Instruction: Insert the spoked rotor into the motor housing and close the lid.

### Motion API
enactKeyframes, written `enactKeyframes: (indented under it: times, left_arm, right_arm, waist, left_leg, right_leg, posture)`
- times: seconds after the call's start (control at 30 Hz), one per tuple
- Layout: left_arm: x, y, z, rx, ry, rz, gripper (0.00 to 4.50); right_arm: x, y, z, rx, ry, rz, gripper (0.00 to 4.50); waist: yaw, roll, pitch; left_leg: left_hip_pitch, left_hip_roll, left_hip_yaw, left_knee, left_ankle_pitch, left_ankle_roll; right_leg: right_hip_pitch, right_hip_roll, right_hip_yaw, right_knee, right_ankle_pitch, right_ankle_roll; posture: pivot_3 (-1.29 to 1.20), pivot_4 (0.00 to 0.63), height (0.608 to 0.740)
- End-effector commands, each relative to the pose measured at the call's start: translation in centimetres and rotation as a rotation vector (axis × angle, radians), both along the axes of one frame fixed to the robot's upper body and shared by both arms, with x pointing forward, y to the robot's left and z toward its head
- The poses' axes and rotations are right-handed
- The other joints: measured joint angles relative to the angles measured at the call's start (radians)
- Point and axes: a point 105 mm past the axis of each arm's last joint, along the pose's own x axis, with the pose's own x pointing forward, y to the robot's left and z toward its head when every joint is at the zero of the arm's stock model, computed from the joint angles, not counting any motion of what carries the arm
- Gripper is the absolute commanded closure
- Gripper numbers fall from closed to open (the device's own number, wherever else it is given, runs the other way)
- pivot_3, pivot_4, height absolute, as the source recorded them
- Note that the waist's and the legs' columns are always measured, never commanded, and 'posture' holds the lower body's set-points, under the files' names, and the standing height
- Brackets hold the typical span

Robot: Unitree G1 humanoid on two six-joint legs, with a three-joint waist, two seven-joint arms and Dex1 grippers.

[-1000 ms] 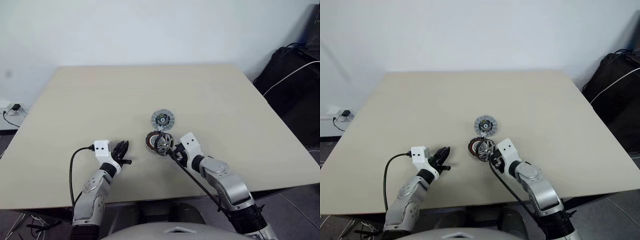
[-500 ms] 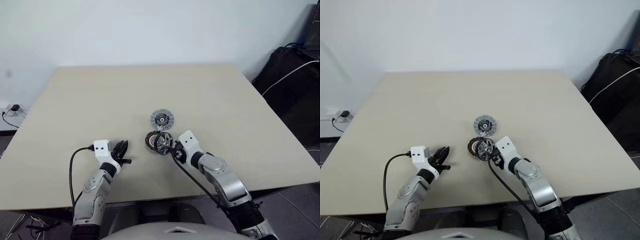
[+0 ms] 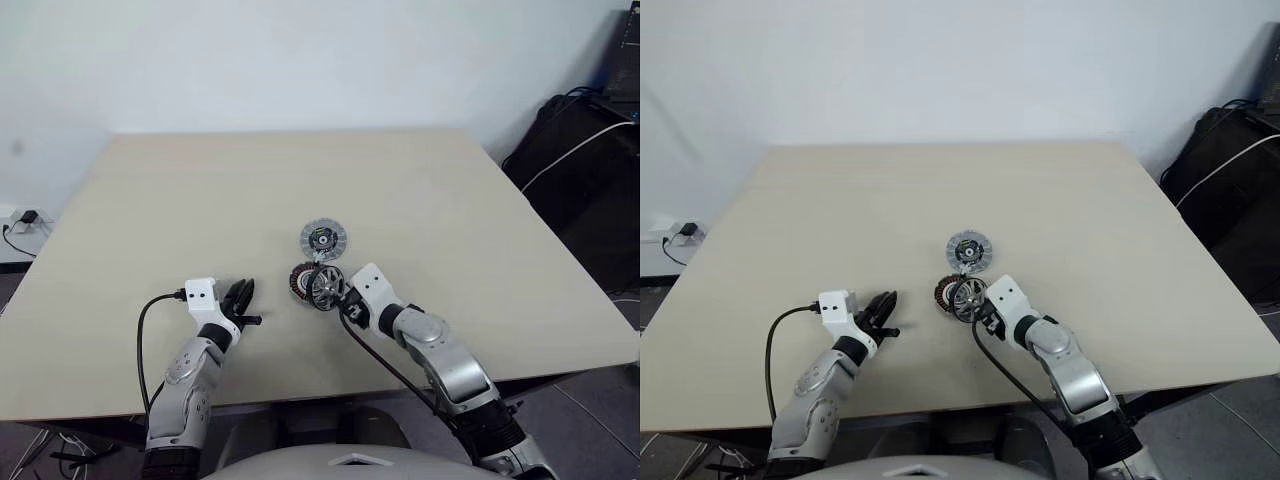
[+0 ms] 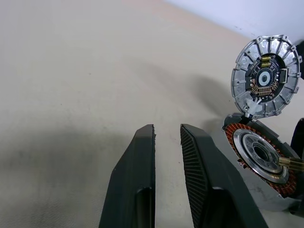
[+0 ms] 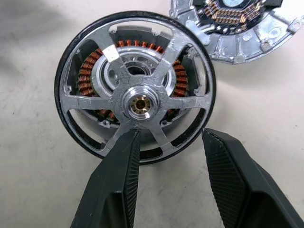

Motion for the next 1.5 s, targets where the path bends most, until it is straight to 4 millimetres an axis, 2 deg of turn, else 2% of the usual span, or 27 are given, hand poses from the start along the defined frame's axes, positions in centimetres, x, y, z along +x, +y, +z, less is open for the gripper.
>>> enactKeyframes:
  times: [0.03, 0.33, 0.47, 0.6, 0.87, 1.1, 1.33, 1.5]
  left_arm:
    - [0.5, -0.1, 0.9, -0.004, -0.036, 0.005, 3.59]
    - [0.6, -0.2, 0.9, -0.009, -0.038, 0.001, 3.59]
    - [0.5, -0.2, 0.8, -0.009, -0.036, 0.001, 3.59]
    - [0.5, -0.3, 0.7, -0.008, -0.03, -0.002, 3.59]
    - [0.5, -0.3, 0.6, -0.006, -0.025, -0.008, 3.59]
    - [0.6, -0.3, 0.8, -0.005, -0.034, -0.01, 3.59]
    - [0.8, -0.2, 1.3, 0.037, -0.073, -0.012, 3.59]
    - [0.9, -0.1, 2.1, 0.105, -0.137, -0.025, 3.59]
  right_arm:
    - [0.5, 0.4, 1.1, 0.009, -0.047, 0.025, 2.3]
    - [0.8, 0.5, 0.7, -0.014, -0.051, 0.037, 2.3]
    - [1.0, 0.5, 0.8, -0.014, -0.058, 0.038, 3.21]
    - [1.1, 0.4, 1.1, -0.009, -0.071, 0.026, 4.49]
    - [1.0, -0.4, 2.1, -0.019, -0.106, 0.008, 4.49]
    - [1.7, -1.4, 4.8, -0.089, -0.188, 0.032, 4.49]
    - [1.7, -0.1, 5.7, -0.188, -0.208, 0.195, 4.49]
    - [1.7, 1.3, 4.3, -0.307, -0.182, 0.344, 4.49]
  waist:
    - [0.0, 0.0, 0.0]
    - [0.0, 0.0, 0.0]
    - [0.0, 0.0, 0.0]
    - [0.0, 0.0, 0.0]
    - [0.001, 0.0, 0.0]
    - [0.001, 0.0, 0.0]
    - [0.001, 0.0, -0.001]
    - [0.001, 0.0, -0.001]
  left_leg:
    - [0.0, 0.0, 0.0, 0.0, 0.0, 0.0]
    - [0.0, 0.0, 0.0, 0.001, 0.0, 0.0]
    - [0.0, 0.0, 0.0, 0.002, 0.0, 0.0]
    - [0.0, 0.0, 0.0, 0.003, 0.0, 0.0]
    - [0.0, 0.0, 0.0, 0.004, 0.0, 0.0]
    - [0.0, 0.0, 0.0, 0.005, 0.0, 0.0]
    - [0.0, 0.0, 0.0, 0.006, 0.0, 0.0]
    - [0.0, 0.0, 0.0, 0.006, 0.0, 0.0]
  right_leg:
    - [0.0, 0.0, 0.0, 0.0, 0.0, 0.0]
    - [0.0, 0.0, 0.0, 0.001, 0.0, 0.0]
    - [0.0, 0.0, 0.0, 0.002, 0.0, 0.0]
    - [0.0, 0.0, 0.0, 0.003, 0.0, 0.0]
    - [0.0, -0.001, 0.001, 0.005, 0.0, -0.001]
    - [0.0, -0.001, 0.001, 0.005, 0.0, -0.001]
    - [-0.001, -0.001, 0.0, 0.007, 0.0, -0.001]
    - [-0.001, -0.001, 0.0, 0.009, -0.001, -0.003]
  posture:
    - [0.0, 0.0, 0.74]
    - [0.0, 0.0, 0.74]
    - [0.0, 0.0, 0.74]
    - [0.0, 0.0, 0.74]
    - [0.0, 0.0, 0.74]
    - [0.0, 0.0, 0.74]
    - [0.0, 0.0, 0.74]
    - [0.0, 0.0, 0.74]
